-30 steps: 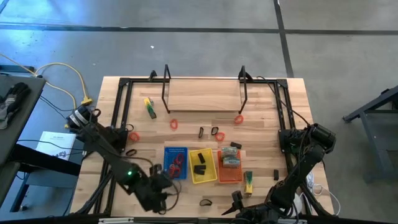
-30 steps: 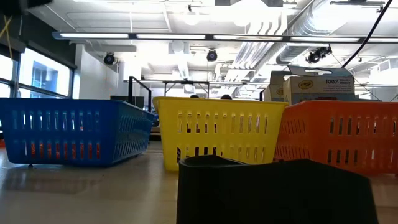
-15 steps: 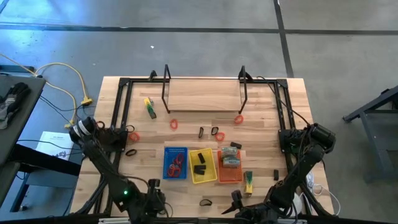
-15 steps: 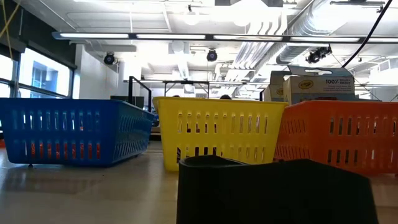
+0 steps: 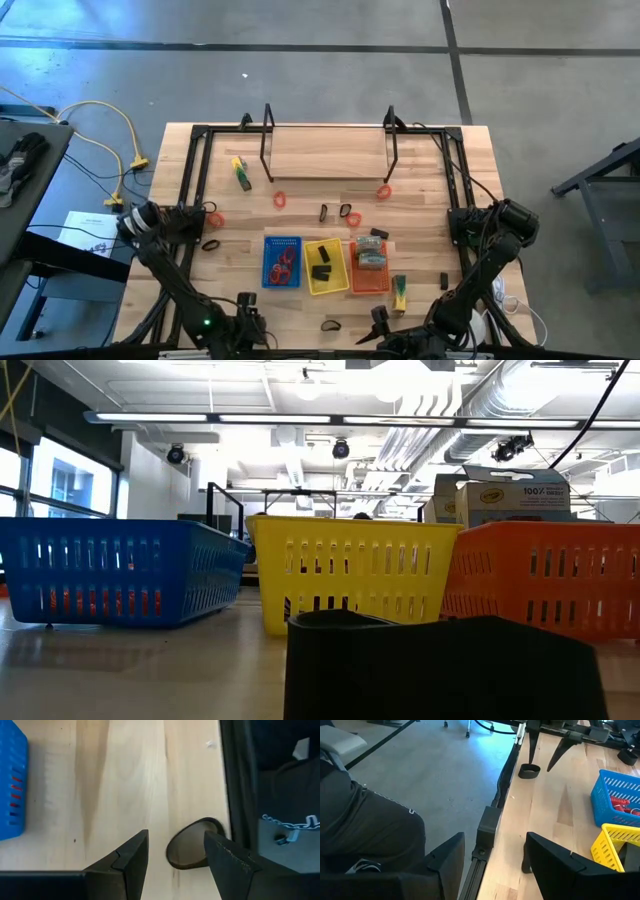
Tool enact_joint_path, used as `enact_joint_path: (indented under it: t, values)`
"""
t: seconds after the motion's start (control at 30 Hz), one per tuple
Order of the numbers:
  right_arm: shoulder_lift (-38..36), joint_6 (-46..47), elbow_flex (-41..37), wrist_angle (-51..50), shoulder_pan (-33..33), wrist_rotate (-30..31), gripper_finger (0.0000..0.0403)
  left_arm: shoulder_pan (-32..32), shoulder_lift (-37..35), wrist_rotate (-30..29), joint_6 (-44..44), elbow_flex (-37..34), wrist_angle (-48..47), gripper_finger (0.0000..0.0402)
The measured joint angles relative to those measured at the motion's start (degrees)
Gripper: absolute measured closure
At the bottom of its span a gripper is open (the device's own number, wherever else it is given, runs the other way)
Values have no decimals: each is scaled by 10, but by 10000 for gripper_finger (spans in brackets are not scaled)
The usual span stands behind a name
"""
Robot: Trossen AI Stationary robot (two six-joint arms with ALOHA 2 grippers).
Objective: Pick & Place Office Desk Supplies
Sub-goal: Put the black rubber band into the yellow basket
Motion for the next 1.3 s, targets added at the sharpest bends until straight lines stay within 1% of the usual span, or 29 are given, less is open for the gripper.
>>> enact_joint_path:
  t: [0.17,0.33,0.47,0.6,0.67,0.83,0.93,1.03,1.1,1.17,1.3]
  values:
    - [0,0,0,0,-3,0,204,0,16,2,0,0,-1,218]
    - [0,0,0,0,-2,-2,204,0,35,26,-20,0,-4,218]
    - [0,0,0,0,-2,-3,204,0,37,29,5,2,-11,228]
    - [0,0,0,0,-2,-3,204,-3,38,12,20,2,-9,267]
    - [0,0,0,0,-2,-3,204,-2,38,13,38,2,-8,296]
    - [0,0,0,0,-2,-3,204,-2,38,12,41,1,-4,385]
    - [0,0,0,0,-2,-3,204,-2,38,4,47,0,0,397]
    - [0,5,0,0,-2,-3,204,-1,37,-27,86,8,4,399]
    - [0,16,0,0,-3,-4,204,-1,30,-67,130,24,7,399]
    - [0,24,0,0,-3,-4,204,-1,22,-136,178,46,9,400]
    - [0,24,0,0,-4,-4,204,5,13,-308,268,97,13,400]
